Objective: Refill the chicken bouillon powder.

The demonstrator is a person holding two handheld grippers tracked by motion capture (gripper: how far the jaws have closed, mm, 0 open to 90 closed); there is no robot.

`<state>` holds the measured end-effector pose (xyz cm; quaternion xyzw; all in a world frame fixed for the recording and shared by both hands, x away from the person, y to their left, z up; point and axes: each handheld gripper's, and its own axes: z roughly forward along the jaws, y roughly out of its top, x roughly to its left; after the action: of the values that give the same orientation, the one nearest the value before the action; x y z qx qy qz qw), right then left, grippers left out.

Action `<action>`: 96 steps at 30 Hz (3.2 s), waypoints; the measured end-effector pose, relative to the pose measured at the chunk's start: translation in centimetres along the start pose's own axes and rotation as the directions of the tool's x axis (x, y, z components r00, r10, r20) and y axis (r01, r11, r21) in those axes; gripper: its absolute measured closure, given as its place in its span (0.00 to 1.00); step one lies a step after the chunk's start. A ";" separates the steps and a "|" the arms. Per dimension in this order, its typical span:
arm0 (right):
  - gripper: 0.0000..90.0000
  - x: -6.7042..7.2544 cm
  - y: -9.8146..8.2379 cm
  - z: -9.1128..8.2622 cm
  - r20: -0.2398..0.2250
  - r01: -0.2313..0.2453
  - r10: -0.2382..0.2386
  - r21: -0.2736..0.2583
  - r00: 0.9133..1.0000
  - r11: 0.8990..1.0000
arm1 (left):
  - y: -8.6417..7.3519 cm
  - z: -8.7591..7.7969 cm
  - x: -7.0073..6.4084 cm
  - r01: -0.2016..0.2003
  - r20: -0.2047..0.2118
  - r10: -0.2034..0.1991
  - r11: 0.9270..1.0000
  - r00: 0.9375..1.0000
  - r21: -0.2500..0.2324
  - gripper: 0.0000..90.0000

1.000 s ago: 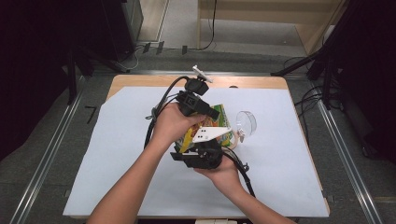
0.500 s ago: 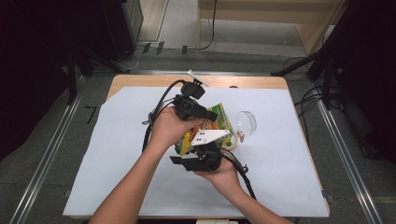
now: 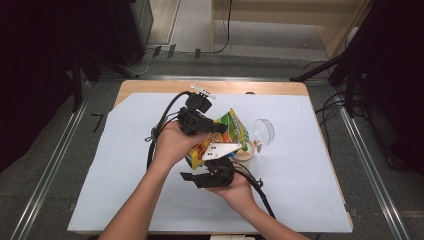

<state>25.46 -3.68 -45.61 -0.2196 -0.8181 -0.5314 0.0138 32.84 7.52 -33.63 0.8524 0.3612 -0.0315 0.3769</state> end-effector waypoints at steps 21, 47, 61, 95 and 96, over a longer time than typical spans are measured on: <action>0.54 0.1 -1.4 0.7 -0.005 0.019 -0.019 0.018 1.000 1.000 | -3.0 -1.5 0.7 -0.005 0.049 0.007 0.999 0.999 -0.050 0.98; 0.51 -0.4 -2.8 -0.4 0.063 0.010 -0.012 0.030 0.998 0.999 | -5.3 -3.7 1.9 -0.008 0.132 0.027 0.990 0.991 -0.143 0.98; 0.52 -0.2 -3.3 -1.3 0.102 0.005 -0.008 0.028 0.995 1.000 | -5.8 -4.6 3.1 -0.001 0.124 0.024 0.983 0.992 -0.182 0.98; 0.52 -0.1 -4.8 -4.0 0.121 -0.020 0.014 0.046 0.993 0.999 | -6.4 -0.9 8.9 0.040 0.047 -0.029 0.964 0.999 -0.264 0.98; 0.52 -0.1 -4.8 -4.0 0.122 -0.019 0.014 0.047 0.992 0.999 | -6.4 -0.8 8.9 0.044 0.047 -0.033 0.964 0.998 -0.261 0.98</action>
<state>22.91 -8.81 -48.02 -0.2579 -0.8280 -0.4972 -0.0264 35.14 16.21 -39.93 0.7870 0.3707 -0.0090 0.4931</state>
